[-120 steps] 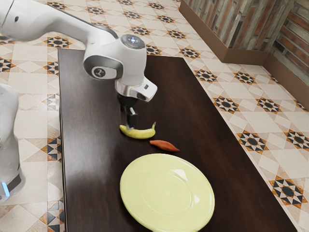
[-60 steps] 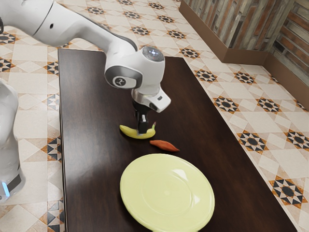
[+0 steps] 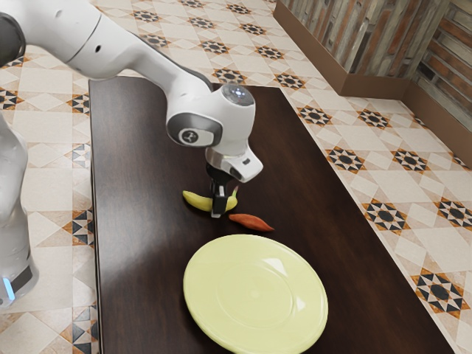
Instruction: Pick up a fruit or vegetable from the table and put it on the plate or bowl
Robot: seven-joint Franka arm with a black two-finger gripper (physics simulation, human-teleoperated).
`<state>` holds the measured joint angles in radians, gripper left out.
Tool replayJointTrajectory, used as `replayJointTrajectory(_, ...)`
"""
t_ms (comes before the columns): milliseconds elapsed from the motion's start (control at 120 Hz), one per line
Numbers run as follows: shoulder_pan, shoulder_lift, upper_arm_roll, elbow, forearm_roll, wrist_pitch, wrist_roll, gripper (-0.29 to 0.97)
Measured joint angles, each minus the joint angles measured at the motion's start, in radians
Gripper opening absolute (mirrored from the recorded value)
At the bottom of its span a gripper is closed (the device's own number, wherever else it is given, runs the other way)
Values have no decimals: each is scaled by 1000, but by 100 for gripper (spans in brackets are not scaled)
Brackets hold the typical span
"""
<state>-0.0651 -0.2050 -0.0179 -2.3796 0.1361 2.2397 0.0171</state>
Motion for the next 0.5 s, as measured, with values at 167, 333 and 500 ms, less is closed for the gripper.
replayJointTrajectory(167, 8, -2, 1, 0, -32, 11, 19, 36)
replayJointTrajectory(333, 6, -7, 1, 1, -37, 17, 24, 19)
replayJointTrajectory(500, -8, -73, -6, 2, -30, 20, 21, 14)
